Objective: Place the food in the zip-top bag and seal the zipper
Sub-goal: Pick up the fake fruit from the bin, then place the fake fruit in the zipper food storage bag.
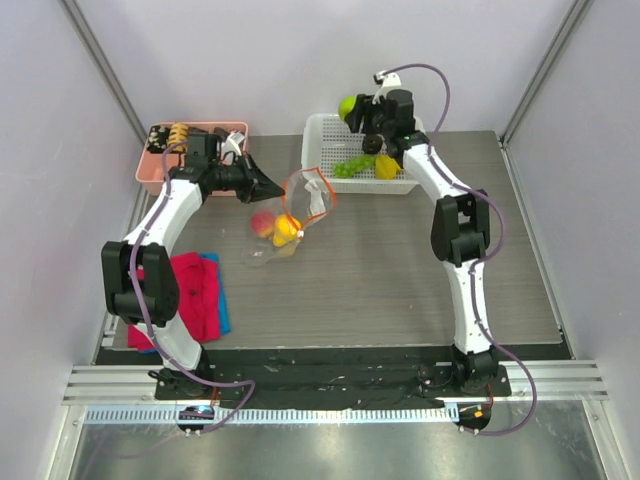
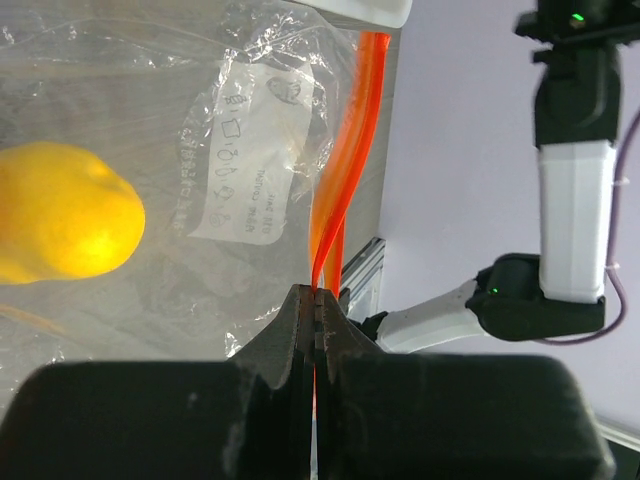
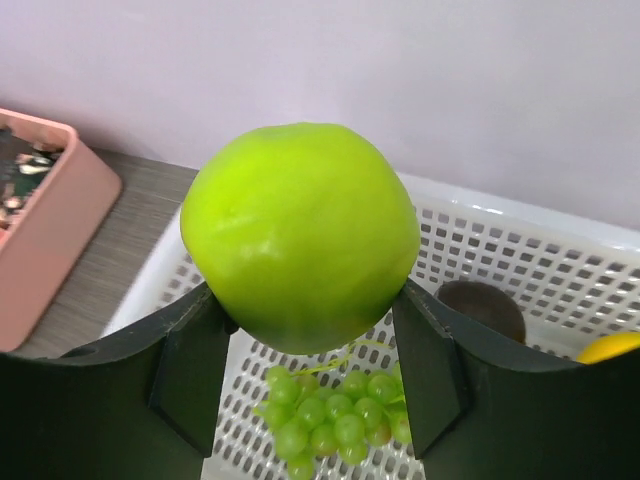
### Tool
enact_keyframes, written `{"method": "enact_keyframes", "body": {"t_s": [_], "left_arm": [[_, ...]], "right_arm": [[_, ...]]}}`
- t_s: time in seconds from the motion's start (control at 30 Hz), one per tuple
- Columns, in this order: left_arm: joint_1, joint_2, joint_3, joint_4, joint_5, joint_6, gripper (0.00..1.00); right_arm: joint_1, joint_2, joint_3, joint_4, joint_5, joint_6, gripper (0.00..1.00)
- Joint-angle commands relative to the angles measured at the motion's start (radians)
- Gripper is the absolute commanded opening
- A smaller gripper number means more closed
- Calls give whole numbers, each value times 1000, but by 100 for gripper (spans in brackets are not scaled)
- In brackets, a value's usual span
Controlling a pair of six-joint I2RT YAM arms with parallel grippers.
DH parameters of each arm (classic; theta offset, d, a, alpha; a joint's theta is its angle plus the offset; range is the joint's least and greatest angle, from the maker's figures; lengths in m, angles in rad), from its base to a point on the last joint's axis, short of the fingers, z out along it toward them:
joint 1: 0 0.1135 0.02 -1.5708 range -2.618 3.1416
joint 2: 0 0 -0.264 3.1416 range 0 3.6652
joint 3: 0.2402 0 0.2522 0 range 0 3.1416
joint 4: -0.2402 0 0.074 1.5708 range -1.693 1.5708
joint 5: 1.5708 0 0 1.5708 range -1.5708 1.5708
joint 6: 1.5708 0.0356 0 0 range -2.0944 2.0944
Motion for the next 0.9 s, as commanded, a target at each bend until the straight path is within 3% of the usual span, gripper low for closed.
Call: {"method": "enact_keyframes", "body": {"t_s": [0.0,0.23,0.43,0.67,0.87], "left_arm": [[20,-33,34,-5,-2,26,0],[24,-45,34,-13,9,37,0],[24,-50,40,-10,17,29,0],[24,-58,40,0,23,14,0],[24,-65,43,3,26,11,0]], "right_arm": [[-14,-216,-81,23,-57,8,29],[-13,-522,-371,-55,-320,0,25],[35,-722,-529,-136,-432,-13,25],[228,-803,-674,-250,-385,-191,25],[294,-732,-683,-299,-314,-242,25]]}}
